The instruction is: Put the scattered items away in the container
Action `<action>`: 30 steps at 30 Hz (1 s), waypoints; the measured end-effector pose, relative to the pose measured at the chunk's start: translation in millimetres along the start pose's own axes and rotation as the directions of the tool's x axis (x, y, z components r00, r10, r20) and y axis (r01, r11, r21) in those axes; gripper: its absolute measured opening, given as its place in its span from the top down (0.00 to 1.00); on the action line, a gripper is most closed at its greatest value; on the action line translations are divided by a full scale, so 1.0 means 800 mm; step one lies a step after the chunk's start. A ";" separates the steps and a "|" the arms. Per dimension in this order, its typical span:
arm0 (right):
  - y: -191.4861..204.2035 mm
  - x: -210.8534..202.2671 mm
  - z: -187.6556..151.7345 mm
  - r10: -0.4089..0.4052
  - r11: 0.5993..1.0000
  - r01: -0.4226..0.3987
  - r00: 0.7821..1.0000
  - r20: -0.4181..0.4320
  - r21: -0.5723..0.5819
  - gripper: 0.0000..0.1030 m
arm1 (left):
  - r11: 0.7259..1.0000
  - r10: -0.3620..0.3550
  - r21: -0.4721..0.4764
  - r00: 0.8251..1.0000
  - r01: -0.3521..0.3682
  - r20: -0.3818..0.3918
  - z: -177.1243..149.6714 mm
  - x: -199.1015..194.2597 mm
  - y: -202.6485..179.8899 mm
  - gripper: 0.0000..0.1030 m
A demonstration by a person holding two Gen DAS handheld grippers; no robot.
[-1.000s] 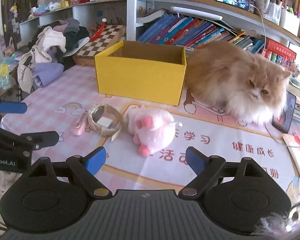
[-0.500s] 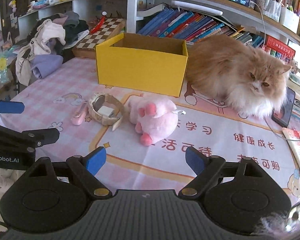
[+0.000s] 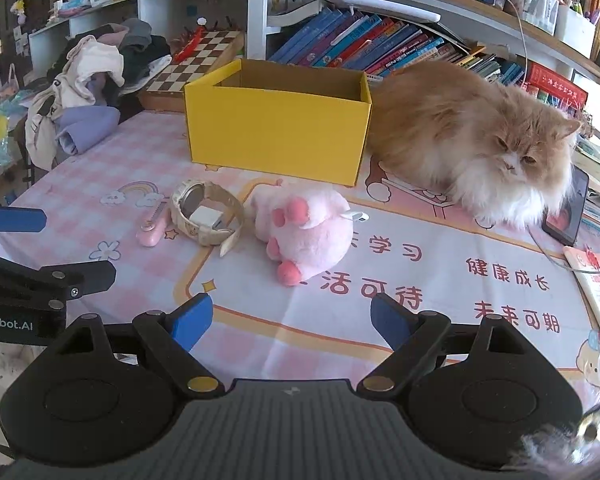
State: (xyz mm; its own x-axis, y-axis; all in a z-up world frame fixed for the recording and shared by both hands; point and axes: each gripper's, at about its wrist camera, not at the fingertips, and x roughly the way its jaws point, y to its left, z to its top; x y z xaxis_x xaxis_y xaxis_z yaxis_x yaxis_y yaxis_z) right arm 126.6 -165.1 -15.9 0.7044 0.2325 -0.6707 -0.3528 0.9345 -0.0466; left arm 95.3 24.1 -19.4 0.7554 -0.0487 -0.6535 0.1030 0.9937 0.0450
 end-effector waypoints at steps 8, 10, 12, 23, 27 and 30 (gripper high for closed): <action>0.003 0.004 0.003 -0.001 1.000 0.001 1.000 -0.005 -0.004 0.17 | 1.000 -0.002 -0.014 1.000 0.002 -0.011 0.001 0.004 0.005 0.06; 0.003 0.006 0.004 -0.001 1.000 0.001 1.000 -0.006 -0.005 0.17 | 1.000 -0.004 -0.016 1.000 0.003 -0.018 0.002 0.006 0.006 0.06; 0.004 0.007 0.005 -0.001 1.000 0.001 1.000 -0.007 -0.005 0.17 | 1.000 -0.002 -0.019 1.000 0.002 -0.025 0.002 0.009 0.007 0.06; 0.001 0.015 0.009 -0.007 1.000 0.007 1.000 -0.024 -0.002 0.18 | 1.000 -0.012 -0.011 1.000 0.012 -0.027 0.003 0.016 0.007 0.06; -0.001 0.018 0.010 -0.004 1.000 0.004 1.000 -0.031 -0.002 0.18 | 1.000 -0.013 -0.012 0.999 0.012 -0.034 0.003 0.019 0.007 0.06; -0.002 0.021 0.010 -0.002 1.000 0.002 0.999 -0.036 -0.001 0.18 | 1.000 -0.012 -0.015 0.999 0.011 -0.040 0.004 0.022 0.006 0.06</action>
State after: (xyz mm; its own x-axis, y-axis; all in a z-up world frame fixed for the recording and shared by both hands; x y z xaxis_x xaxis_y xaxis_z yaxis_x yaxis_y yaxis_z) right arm 144.2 -160.4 -21.1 0.6822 0.2207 -0.6971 -0.3521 0.9347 -0.0486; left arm 110.9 28.1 -28.2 0.7279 -0.0566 -0.6833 0.1017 0.9945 0.0259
